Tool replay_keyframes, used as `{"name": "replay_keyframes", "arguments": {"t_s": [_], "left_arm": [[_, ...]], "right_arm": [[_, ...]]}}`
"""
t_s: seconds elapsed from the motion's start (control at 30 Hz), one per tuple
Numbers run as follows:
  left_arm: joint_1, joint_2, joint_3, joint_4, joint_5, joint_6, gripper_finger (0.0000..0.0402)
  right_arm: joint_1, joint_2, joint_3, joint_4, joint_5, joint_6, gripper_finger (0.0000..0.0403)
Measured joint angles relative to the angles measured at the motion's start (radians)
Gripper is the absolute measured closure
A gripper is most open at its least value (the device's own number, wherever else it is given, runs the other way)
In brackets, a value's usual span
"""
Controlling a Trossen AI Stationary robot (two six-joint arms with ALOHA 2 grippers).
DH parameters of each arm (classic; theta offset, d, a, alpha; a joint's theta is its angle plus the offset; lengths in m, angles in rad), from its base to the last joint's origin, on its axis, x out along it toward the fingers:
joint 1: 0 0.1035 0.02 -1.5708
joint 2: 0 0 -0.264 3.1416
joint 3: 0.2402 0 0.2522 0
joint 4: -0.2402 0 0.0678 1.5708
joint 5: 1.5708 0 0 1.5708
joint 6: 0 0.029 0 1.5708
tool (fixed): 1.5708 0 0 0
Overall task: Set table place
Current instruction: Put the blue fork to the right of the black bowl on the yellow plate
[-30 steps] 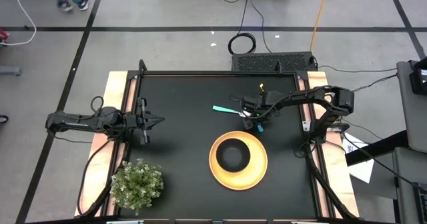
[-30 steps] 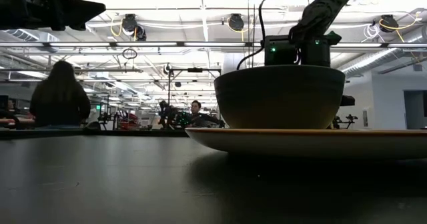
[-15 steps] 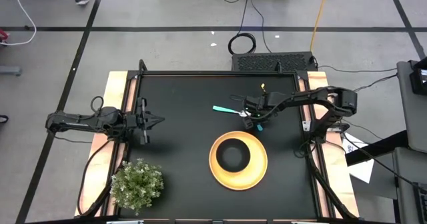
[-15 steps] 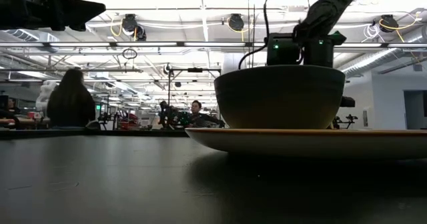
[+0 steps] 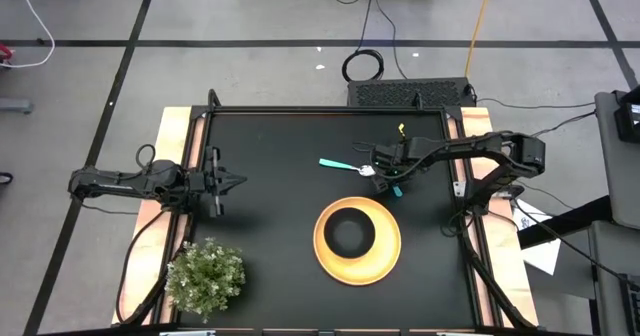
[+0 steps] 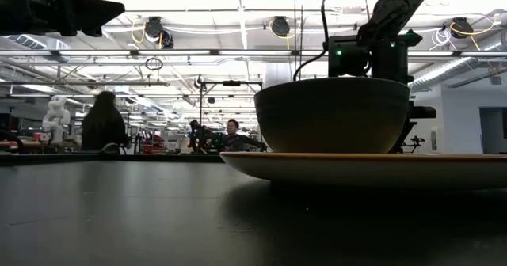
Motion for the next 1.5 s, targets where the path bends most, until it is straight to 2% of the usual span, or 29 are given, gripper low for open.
{"name": "replay_keyframes", "arguments": {"t_s": [0.27,0.57,0.9,1.17,1.3,1.5], "left_arm": [[0.0,0.0,0.0,-0.001,0.003,0.0,0.0382],[0.0,0.0,0.0,-0.001,0.003,0.0,0.0382],[0.0,0.0,0.0,-0.009,0.003,0.0,0.0382],[0.0,0.0,0.0,-0.009,0.003,0.0,0.0382],[0.0,0.0,0.0,-0.009,0.003,0.0,0.0382],[0.0,0.0,0.0,-0.009,0.003,0.0,0.0382]], "right_arm": [[-0.008,-0.007,0.005,0.039,0.071,-0.088,0.0402],[-0.045,-0.008,0.11,0.089,0.072,-0.267,0.0403],[-0.153,-0.007,0.115,0.064,0.012,-0.277,0.0403],[-0.178,-0.007,0.115,0.055,-0.019,-0.285,0.0399],[-0.175,-0.007,0.115,0.048,-0.029,-0.292,0.0368],[-0.174,-0.008,0.098,0.068,-0.037,-0.274,0.0285]]}}
